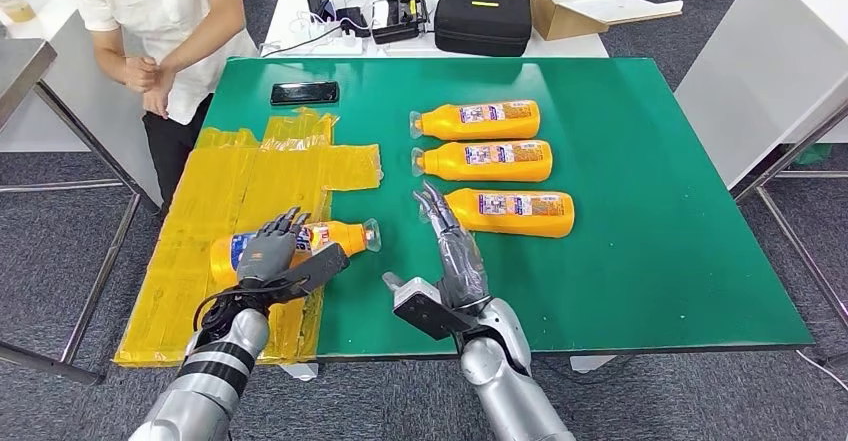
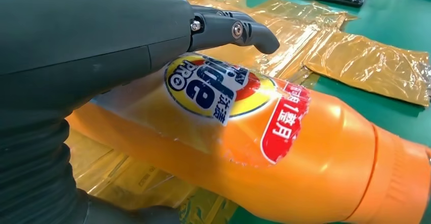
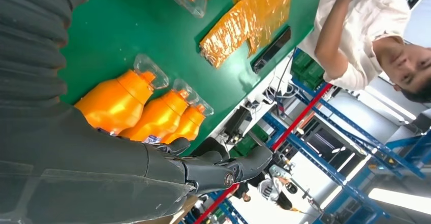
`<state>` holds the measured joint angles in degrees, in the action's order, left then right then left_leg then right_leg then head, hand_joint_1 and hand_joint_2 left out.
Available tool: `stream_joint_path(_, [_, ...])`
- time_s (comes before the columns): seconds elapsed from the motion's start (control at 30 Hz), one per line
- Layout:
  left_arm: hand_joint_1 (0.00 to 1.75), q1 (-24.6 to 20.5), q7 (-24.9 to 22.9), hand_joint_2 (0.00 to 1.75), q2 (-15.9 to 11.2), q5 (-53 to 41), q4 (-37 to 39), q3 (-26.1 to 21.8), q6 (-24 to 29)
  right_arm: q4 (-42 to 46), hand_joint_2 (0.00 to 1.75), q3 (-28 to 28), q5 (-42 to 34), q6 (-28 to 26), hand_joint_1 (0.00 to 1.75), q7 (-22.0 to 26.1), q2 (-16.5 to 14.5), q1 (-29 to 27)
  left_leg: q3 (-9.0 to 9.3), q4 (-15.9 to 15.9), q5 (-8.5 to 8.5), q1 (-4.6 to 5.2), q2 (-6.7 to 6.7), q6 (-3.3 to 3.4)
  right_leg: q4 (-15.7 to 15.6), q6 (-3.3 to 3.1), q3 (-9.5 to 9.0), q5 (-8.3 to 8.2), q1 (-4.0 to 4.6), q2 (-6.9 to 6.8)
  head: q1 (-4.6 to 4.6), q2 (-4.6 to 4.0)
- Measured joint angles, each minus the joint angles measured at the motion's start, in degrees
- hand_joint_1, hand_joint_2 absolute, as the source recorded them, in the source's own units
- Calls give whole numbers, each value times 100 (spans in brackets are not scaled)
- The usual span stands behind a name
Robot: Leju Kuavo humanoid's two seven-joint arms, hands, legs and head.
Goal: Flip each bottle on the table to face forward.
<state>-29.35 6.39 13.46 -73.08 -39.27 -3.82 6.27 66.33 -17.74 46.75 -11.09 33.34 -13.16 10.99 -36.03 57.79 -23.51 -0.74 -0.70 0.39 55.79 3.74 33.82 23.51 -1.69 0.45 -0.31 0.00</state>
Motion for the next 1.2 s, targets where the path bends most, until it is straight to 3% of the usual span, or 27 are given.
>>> stream_joint_path(0.5, [0, -49, 254, 175, -4, 189, 215, -5, 333, -203, 175, 12, -15, -28, 0, 2, 2, 26, 30, 0, 5, 0, -14, -2, -1, 0, -31, 0, 0, -8, 0, 0])
stream_joint_path(0.83, [0, 848, 664, 175, 449, 967, -1644, 167, 156, 54, 175, 51, 195, -120, 0, -137, 13, -249, -2, 1, 3, 1, -13, -3, -1, 0, 5, 0, -1, -7, 0, 0])
stream_joint_path(1.03, [0, 1100, 693, 175, 549, 1011, -2249, 270, 127, 167, 175, 78, 221, -122, 0, -155, 14, -320, -4, 1, 3, 0, -11, -3, -1, 0, 10, 0, 0, -7, 0, 0])
stream_joint_path(1.2, [0, 1281, 1010, 175, 573, 1202, -2672, 482, 325, 239, 175, 87, 564, -329, 0, -331, 32, -369, -6, 1, 3, 0, -12, -3, -1, 0, 10, 0, 0, -7, 0, 0])
